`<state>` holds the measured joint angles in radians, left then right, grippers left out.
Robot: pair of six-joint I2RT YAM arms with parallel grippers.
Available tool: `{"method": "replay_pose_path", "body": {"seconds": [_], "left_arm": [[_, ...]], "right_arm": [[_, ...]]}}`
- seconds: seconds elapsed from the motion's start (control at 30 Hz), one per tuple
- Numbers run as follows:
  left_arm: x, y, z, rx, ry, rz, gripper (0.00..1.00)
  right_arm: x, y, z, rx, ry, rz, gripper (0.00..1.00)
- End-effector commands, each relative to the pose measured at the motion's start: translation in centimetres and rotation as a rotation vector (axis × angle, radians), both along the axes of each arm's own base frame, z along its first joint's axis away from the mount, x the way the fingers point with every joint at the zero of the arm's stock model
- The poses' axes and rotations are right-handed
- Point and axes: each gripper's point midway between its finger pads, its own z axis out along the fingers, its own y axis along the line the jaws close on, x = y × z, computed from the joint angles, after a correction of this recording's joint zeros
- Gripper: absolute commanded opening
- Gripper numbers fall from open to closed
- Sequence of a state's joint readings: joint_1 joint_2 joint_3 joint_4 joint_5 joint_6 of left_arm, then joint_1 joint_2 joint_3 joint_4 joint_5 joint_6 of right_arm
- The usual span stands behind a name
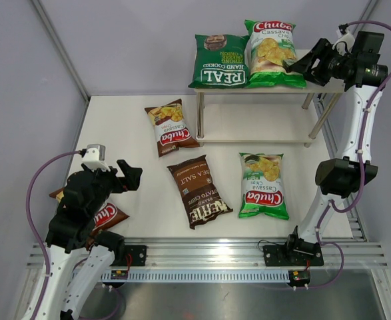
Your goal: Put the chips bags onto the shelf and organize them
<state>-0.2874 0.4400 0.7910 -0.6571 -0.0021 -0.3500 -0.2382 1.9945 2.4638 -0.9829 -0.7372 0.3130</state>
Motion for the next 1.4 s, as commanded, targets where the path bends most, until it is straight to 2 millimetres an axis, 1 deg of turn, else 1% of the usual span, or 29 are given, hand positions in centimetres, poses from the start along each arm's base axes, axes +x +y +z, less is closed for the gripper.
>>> {"method": "replay_pose_path", "body": {"seconds": [0.0,0.1,0.13,0.23,0.27,0.4,0.53,0.6,0.63,0.67,0.7,0.73,0.77,0.8,0.83,0.87,0.9,0.93,0.97,1.0,1.07,1.1,1.13,1.17,1.2,1.27,1.3,1.33,1.37], "left_arm": [[0.2,-0.6,0.5,-0.003,-0.034,-0.032,0.99],[0.3,-0.6,0.4,-0.004,-0.029,-0.032,0.99],[0.2,-0.6,0.4,-0.003,-0.029,-0.034,0.99],[0.3,-0.6,0.5,-0.003,-0.034,-0.032,0.99],[0.3,-0.6,0.5,-0.004,-0.033,-0.035,0.99],[0.2,-0.6,0.7,-0.008,-0.039,-0.033,0.99],[0.1,-1.8,1.4,-0.059,-0.034,-0.079,0.99],[0.0,-3.2,1.5,-0.127,-0.011,-0.128,0.99],[0.4,-3.9,2.2,-0.159,-0.032,-0.153,0.99],[0.9,-4.7,1.9,-0.206,0.000,-0.164,0.99],[0.8,-6.0,1.8,-0.246,0.016,-0.227,0.99],[1.6,-7.0,1.9,-0.284,-0.001,-0.258,0.99],[2.5,-8.1,0.9,-0.334,0.062,-0.258,0.99],[2.9,-8.9,0.6,-0.348,0.070,-0.269,0.99],[2.6,-11.0,1.0,-0.351,0.071,-0.316,0.99],[3.3,-12.5,-0.6,-0.324,0.128,-0.310,0.99],[4.2,-13.0,-0.6,-0.288,0.110,-0.251,0.99],[2.9,-15.9,-0.7,-0.266,0.121,-0.316,0.99],[2.9,-17.3,0.2,-0.285,0.113,-0.323,0.99],[3.1,-19.2,-1.3,-0.273,0.160,-0.344,0.99],[2.4,-22.9,-0.3,-0.360,0.163,-0.434,0.99],[2.7,-24.6,-2.0,-0.354,0.199,-0.445,0.99],[2.6,-26.2,-1.5,-0.380,0.187,-0.471,0.99],[2.6,-27.7,-1.5,-0.397,0.201,-0.496,0.99],[2.5,-29.9,-2.5,-0.400,0.221,-0.538,0.99],[2.3,-32.3,-3.3,-0.413,0.261,-0.589,0.99],[2.6,-33.9,-1.8,-0.444,0.236,-0.620,0.99],[3.1,-35.1,-4.1,-0.420,0.283,-0.612,0.99],[3.7,-35.7,-4.1,-0.420,0.277,-0.598,0.99]], "right_arm": [[-0.3,-0.5,1.8,-0.062,-0.057,-0.044,0.74],[-0.6,-1.7,2.8,-0.084,-0.075,-0.107,0.82],[-1.0,-1.9,3.4,-0.076,-0.085,-0.118,0.90],[-1.9,-2.4,4.8,-0.063,-0.110,-0.129,0.92],[-2.2,-2.5,5.3,-0.059,-0.121,-0.135,0.99],[-4.2,-2.9,7.1,-0.066,-0.155,-0.152,0.99],[-7.2,-3.6,7.9,-0.065,-0.156,-0.294,1.00],[-8.5,-2.6,8.6,0.005,-0.198,-0.300,0.99],[-10.1,-1.6,9.1,0.080,-0.248,-0.303,0.99],[-11.3,-0.6,9.6,0.107,-0.302,-0.267,0.99],[-12.8,0.6,10.4,0.144,-0.373,-0.226,0.99],[-15.9,2.4,11.6,0.248,-0.520,-0.172,0.99],[-17.2,2.6,11.5,0.298,-0.565,-0.187,0.99],[-17.9,2.7,9.7,0.337,-0.546,-0.212,0.99],[-19.8,3.0,8.9,0.330,-0.486,-0.244,0.99],[-20.5,3.1,8.2,0.304,-0.442,-0.259,0.99],[-21.3,3.3,7.6,0.291,-0.402,-0.266,1.00],[-22.3,2.9,5.9,0.262,-0.335,-0.333,0.99],[-23.0,3.2,5.1,0.249,-0.308,-0.360,0.99],[-23.6,2.8,4.0,0.238,-0.280,-0.406,1.00],[-25.6,1.8,2.3,0.196,-0.260,-0.501,0.99],[-26.4,1.7,1.8,0.176,-0.267,-0.523,0.99],[-27.0,1.7,0.7,0.130,-0.246,-0.520,0.99],[-27.3,1.8,0.5,0.111,-0.243,-0.511,0.99],[-28.1,2.4,0.3,0.092,-0.241,-0.481,0.99],[-28.8,3.1,0.3,0.096,-0.247,-0.443,1.00],[-29.4,3.9,0.7,0.116,-0.262,-0.407,0.99],[-29.6,4.2,0.8,0.128,-0.264,-0.393,0.99],[-29.8,4.5,0.9,0.138,-0.265,-0.376,1.00]]}}
